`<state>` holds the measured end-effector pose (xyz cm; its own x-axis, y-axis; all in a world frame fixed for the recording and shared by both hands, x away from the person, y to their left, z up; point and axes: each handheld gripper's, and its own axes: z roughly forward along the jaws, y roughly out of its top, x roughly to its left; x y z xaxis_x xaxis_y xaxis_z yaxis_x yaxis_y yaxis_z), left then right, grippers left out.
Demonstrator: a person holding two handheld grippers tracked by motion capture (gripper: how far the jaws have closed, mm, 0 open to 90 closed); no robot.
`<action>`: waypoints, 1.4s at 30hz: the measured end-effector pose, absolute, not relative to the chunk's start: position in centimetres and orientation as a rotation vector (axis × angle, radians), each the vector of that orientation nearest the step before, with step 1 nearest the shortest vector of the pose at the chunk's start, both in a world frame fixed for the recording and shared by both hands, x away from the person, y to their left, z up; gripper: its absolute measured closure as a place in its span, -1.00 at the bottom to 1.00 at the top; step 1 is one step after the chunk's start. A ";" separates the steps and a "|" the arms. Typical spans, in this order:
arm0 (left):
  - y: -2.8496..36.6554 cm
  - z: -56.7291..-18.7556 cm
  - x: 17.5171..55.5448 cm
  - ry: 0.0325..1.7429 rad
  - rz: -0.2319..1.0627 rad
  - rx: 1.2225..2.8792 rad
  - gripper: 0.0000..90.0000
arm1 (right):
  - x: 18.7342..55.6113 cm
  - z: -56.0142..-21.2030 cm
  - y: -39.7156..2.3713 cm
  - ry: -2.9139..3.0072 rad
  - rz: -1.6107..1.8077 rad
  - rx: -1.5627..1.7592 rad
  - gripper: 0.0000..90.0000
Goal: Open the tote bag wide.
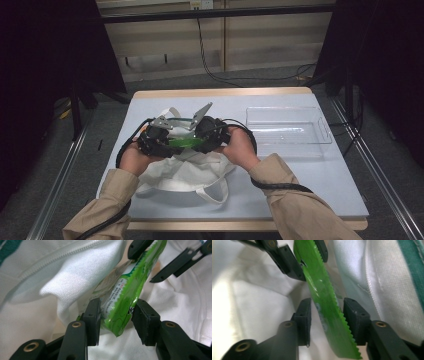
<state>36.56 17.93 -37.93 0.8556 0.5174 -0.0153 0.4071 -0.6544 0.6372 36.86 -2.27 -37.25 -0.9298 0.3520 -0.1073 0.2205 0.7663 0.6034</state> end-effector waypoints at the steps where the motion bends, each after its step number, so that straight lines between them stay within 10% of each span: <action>1: 17.9 -37.9 36.5 0.668 0.211 2.367 0.31 | 36.8 -37.5 -2.0 2.752 0.837 0.432 0.27; 11: 17.9 -38.0 36.5 0.664 0.203 2.349 0.26 | 36.8 -38.4 -1.5 2.734 0.748 0.366 0.60; 24: 18.7 -38.4 35.5 0.678 0.243 2.319 -0.45 | 37.4 -36.1 -3.5 2.770 0.815 0.455 0.64; 42: 19.3 -39.3 34.1 0.732 0.281 2.267 -0.64 | 37.4 -32.1 -4.6 2.896 0.691 0.470 0.78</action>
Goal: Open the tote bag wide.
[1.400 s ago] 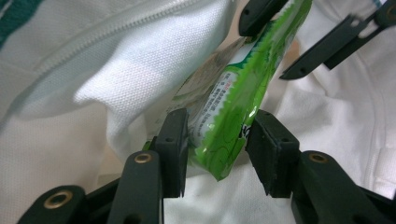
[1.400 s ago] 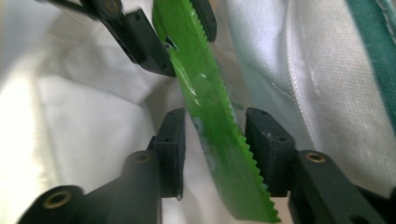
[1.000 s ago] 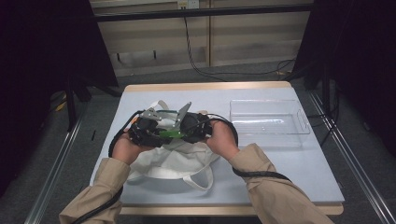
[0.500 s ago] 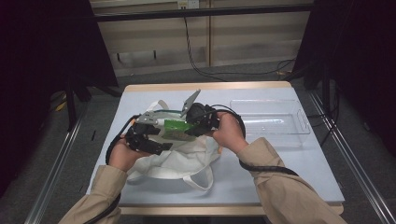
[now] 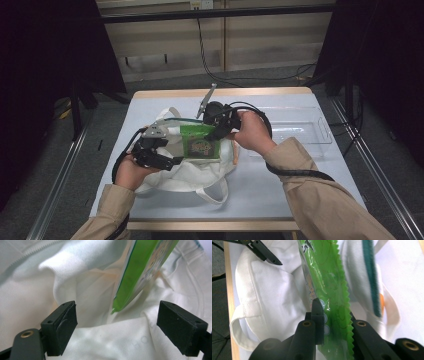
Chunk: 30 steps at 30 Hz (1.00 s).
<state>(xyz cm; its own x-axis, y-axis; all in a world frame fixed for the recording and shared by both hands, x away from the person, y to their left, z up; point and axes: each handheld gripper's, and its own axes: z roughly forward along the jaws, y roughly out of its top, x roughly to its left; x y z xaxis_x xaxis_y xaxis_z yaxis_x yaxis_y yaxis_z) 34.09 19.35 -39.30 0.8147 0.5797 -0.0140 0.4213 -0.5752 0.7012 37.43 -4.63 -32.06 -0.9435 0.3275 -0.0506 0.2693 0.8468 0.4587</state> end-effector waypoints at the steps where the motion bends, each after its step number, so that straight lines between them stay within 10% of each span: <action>1: 19.3 -39.4 34.0 0.738 0.283 2.276 -0.64 | 37.5 -31.8 -4.7 2.898 0.689 0.473 0.79; 30: 19.5 -40.9 34.1 0.788 0.252 2.258 -0.80 | 38.0 -26.0 -6.4 2.962 0.680 0.502 0.81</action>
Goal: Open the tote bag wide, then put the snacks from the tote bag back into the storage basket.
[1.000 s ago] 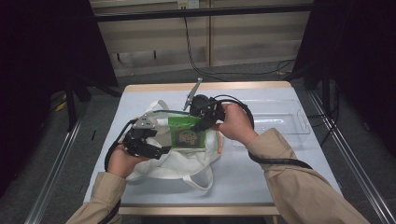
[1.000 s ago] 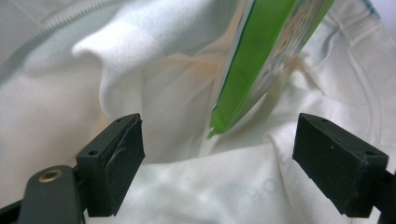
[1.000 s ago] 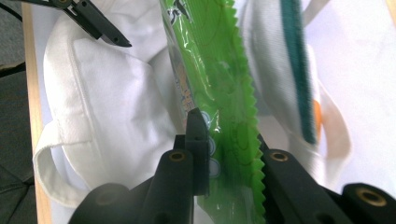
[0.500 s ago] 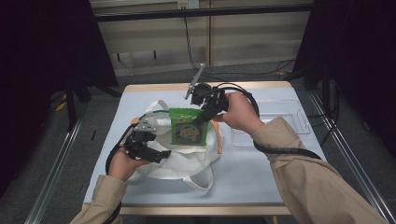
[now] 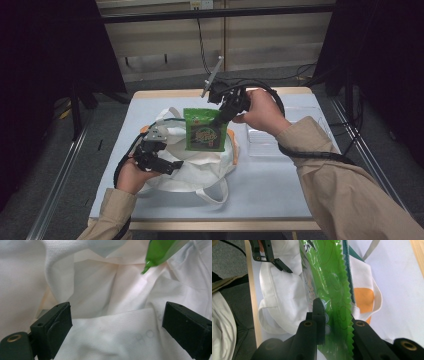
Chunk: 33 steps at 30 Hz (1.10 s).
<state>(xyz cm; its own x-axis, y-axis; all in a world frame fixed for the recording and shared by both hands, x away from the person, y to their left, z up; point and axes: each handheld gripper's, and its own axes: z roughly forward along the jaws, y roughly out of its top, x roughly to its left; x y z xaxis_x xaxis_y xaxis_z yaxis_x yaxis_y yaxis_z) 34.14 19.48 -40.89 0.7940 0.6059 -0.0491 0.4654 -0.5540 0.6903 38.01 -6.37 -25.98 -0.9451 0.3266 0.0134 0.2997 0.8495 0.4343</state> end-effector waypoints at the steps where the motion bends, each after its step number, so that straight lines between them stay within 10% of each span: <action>1: 19.5 -40.9 34.1 0.789 0.251 2.258 -0.80 | 38.0 -25.8 -6.5 2.963 0.671 0.507 0.81; 33: 19.5 -40.9 34.1 0.771 0.225 2.249 -0.78 | 38.4 -22.0 -13.4 2.960 0.669 0.598 0.81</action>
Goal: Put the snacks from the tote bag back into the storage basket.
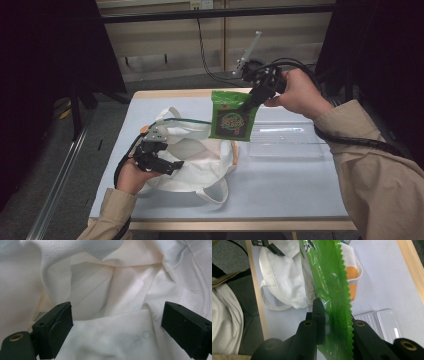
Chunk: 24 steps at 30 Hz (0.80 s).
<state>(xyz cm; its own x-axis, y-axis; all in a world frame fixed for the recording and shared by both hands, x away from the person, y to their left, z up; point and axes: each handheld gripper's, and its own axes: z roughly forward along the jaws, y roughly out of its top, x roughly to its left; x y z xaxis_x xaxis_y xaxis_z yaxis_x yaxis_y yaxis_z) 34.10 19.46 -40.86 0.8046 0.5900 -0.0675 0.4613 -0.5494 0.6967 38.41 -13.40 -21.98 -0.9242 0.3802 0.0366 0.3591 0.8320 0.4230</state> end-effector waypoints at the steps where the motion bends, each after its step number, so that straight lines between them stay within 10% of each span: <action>1: 19.5 -40.9 34.1 0.768 0.223 2.253 -0.78 | 38.4 -21.9 -13.7 2.956 0.667 0.608 0.81; 24: 19.1 -41.3 34.2 0.744 0.178 2.248 -0.88 | 38.9 -21.5 -21.7 2.919 0.641 0.766 0.81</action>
<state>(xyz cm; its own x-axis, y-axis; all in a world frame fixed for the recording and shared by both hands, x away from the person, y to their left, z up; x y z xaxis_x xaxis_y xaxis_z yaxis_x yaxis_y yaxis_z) 34.24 19.13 -41.29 0.8215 0.5621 -0.0955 0.4580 -0.5509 0.6977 38.93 -21.71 -21.49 -0.8752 0.4812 0.0493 0.4576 0.7906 0.4068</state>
